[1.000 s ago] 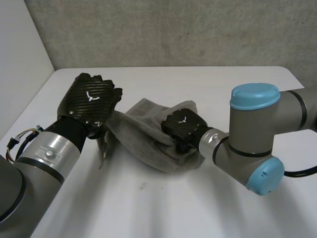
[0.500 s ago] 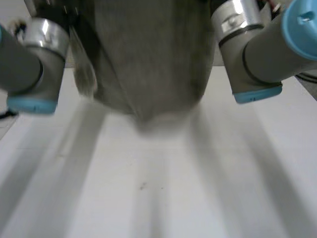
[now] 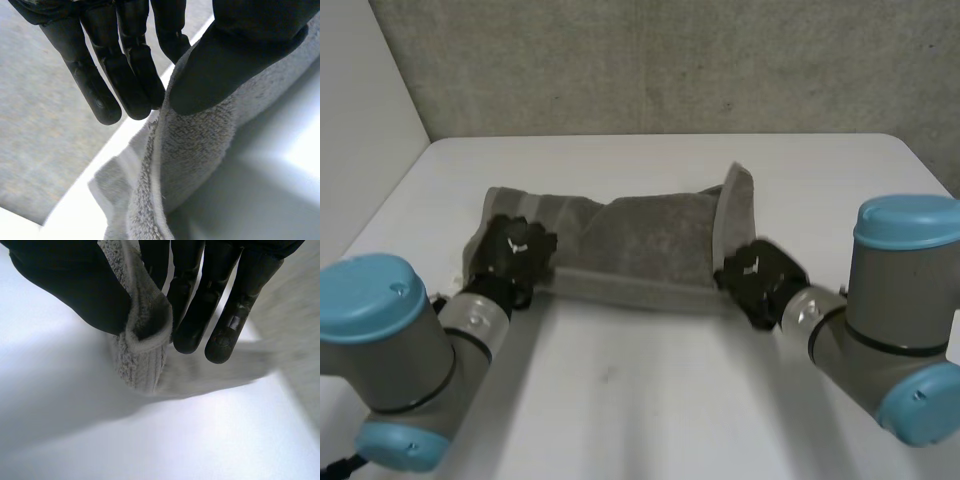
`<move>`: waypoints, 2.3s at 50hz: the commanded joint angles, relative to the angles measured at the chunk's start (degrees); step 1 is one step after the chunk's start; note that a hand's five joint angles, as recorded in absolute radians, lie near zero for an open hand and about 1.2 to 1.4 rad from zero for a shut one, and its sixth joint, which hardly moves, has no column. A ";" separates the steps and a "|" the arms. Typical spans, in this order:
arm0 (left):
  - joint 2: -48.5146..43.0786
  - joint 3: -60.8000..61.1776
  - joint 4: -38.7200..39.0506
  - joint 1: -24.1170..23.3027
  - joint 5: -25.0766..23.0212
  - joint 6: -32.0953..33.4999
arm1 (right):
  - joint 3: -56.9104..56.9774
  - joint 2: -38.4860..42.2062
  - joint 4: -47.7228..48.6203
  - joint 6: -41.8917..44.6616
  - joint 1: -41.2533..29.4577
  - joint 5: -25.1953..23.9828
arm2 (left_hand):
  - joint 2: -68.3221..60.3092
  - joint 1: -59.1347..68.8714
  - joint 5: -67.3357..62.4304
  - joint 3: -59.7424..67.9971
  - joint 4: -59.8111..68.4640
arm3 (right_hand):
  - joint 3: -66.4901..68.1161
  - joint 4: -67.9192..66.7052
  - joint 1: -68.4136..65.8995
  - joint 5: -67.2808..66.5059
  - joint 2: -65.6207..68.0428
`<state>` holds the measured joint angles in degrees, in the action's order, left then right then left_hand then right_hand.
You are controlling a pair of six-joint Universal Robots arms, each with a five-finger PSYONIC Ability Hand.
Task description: Fold the laundry
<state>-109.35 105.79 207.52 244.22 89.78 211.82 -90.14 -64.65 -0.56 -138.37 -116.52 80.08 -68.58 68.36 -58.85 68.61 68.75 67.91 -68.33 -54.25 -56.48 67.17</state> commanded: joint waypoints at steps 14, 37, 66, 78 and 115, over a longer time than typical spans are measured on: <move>-0.34 0.12 -4.85 3.10 -1.19 -0.44 | -2.14 -5.66 -1.99 -20.80 4.19 -10.91 | 39.70 -39.47 39.97 -39.72 -39.86 | 12.09 -11.67 -25.75 -13.52 12.83; 0.53 -0.67 -9.49 12.76 -6.89 -3.68 | -2.14 -4.35 -0.50 -20.80 8.15 -10.91 | 38.18 -37.96 38.45 -38.21 -38.35 | 12.09 -11.67 -25.75 -13.52 12.83; -11.49 -12.43 -8.36 6.80 -5.77 -21.36 | -2.84 -2.15 0.03 -19.93 7.71 -11.08 | 34.32 -34.09 34.59 -34.34 -34.48 | 12.09 -11.67 -25.75 -13.52 12.83; -14.58 -16.40 -7.92 7.23 -0.58 -16.52 | -2.76 -2.32 0.56 -19.84 8.06 -10.82 | 28.09 -27.87 28.36 -28.11 -28.26 | 12.09 -11.67 -25.75 -13.52 12.83; 29.46 -24.91 -31.47 12.50 -10.24 -8.09 | 36.97 -22.36 -27.91 -8.50 10.26 -8.09 | -11.42 11.64 -11.15 11.39 11.25 | 12.09 -11.67 -25.75 -13.52 12.83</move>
<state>-79.23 88.31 183.44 256.17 81.78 203.76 -59.83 -85.25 -22.96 -147.91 -107.30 71.91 -69.68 66.62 -58.43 69.61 69.67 67.95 -68.33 -54.25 -56.79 67.41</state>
